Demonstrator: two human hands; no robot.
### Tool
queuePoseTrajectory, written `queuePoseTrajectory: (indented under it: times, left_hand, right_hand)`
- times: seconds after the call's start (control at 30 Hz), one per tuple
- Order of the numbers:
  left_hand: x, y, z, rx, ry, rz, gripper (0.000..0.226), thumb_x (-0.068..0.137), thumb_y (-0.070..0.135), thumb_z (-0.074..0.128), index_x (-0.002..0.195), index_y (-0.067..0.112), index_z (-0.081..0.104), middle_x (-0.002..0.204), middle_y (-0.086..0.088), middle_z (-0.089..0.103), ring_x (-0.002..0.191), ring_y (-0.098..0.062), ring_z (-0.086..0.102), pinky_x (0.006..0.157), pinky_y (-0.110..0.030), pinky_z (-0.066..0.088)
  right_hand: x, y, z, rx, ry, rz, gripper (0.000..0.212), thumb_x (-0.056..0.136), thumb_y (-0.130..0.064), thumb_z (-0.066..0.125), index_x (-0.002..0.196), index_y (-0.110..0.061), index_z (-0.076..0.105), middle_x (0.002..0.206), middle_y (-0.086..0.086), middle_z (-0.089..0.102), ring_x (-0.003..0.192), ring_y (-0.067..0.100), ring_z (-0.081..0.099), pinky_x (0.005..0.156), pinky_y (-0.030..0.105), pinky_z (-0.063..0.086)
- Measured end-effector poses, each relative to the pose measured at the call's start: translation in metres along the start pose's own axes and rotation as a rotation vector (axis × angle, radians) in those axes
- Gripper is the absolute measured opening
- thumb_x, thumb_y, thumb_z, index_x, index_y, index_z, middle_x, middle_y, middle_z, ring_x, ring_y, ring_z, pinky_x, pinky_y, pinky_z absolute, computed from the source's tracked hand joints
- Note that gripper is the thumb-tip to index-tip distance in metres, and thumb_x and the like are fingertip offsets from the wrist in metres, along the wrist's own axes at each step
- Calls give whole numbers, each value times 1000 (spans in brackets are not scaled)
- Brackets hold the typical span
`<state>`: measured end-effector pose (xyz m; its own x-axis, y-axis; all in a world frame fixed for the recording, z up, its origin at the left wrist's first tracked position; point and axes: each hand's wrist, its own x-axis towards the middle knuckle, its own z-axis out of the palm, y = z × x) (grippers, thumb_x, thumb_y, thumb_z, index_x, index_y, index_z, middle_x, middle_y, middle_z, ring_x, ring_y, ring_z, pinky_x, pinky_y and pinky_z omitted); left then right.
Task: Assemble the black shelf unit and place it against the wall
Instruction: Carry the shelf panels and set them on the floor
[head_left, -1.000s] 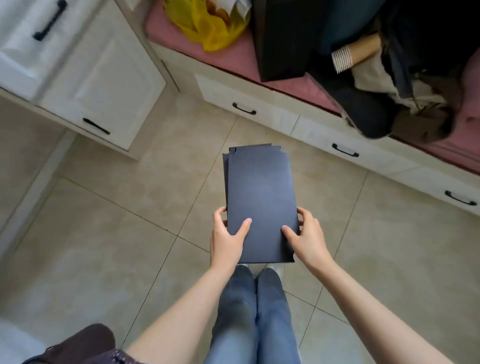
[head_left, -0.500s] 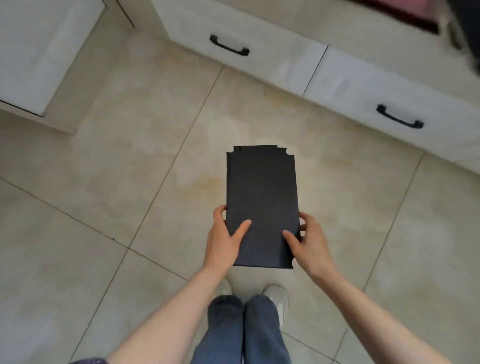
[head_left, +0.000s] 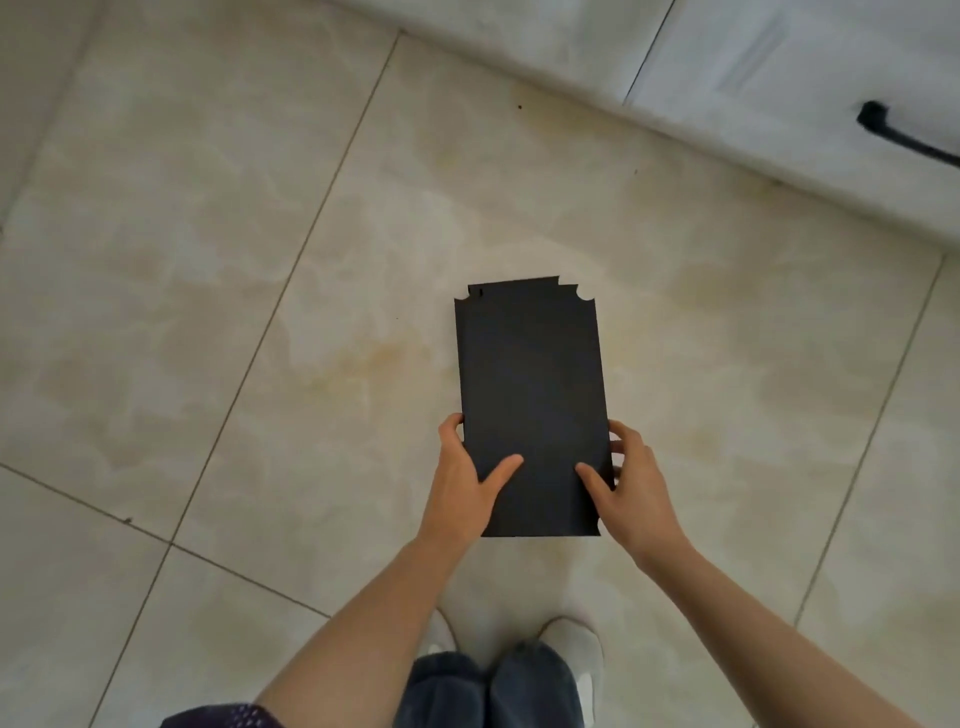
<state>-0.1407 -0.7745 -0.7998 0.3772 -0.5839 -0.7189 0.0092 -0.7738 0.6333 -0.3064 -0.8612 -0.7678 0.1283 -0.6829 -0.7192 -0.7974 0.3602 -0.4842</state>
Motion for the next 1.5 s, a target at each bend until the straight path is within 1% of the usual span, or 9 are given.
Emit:
queuePoseTrajectory:
  times: [0.1,0.33,0.6,0.77,0.83,1.0,1.13,1.27,1.5]
  left_hand:
    - [12,-8,5,16,-15,-34,77,91,28,73,145,25,17,132,-1,57,114,-17,62,96,-30,53]
    - [28,-14,10,80,22,-99,85,89,20,76,151,21,17,148,-6,45,135,-24,49,112,-42,45]
    - [30,-14,9,278,16,-128,80,91,24,74,151,28,22,141,-3,53,127,-25,56,103,-41,50]
    - [28,-6,2,364,-46,-179,77,95,16,66,154,25,16,136,-12,57,120,-30,60,102,-44,52]
    - [21,1,-8,395,-97,-207,74,98,18,63,155,20,16,141,-15,54,123,-32,58,98,-38,49]
    - [-18,33,-44,480,-169,-245,59,100,23,58,151,13,31,142,-16,53,126,-32,54,104,-41,46]
    - [-65,80,-83,519,-171,-220,48,103,25,51,147,14,40,140,-12,55,123,-29,55,101,-40,49]
    - [-125,141,-121,579,-157,-159,44,104,26,46,146,14,42,140,-10,56,123,-28,56,100,-39,49]
    - [-279,251,-207,746,47,34,37,102,20,43,138,13,49,127,-10,62,112,-29,58,83,-36,50]
  right_hand:
    - [10,5,9,7,13,14,60,94,-19,65,146,-22,35,139,4,50,117,23,57,100,43,51]
    - [24,7,25,28,14,80,59,94,-10,64,145,-18,37,138,5,54,122,22,55,99,34,47]
    - [32,12,33,4,28,113,60,94,-10,64,146,-17,36,143,5,51,127,25,53,103,41,47]
    - [31,14,22,-206,-18,136,60,97,-27,61,148,-16,31,142,8,53,122,30,58,96,44,51]
    - [26,12,12,-265,-28,165,60,98,-30,59,148,-12,31,142,11,52,122,32,57,96,45,49]
    - [-19,-9,-22,-405,-71,160,49,102,-28,50,145,-8,36,142,12,52,123,33,55,97,44,48]
    - [-68,-57,-57,-581,-155,73,45,102,-25,46,144,-10,36,139,11,53,123,31,54,95,42,48]
    - [-116,-133,-89,-739,-205,-86,37,102,-22,44,137,-11,41,131,10,55,117,30,54,83,37,46]
    - [-247,-299,-155,-832,-187,-380,44,102,-21,42,145,-11,35,132,12,53,115,34,55,85,40,50]
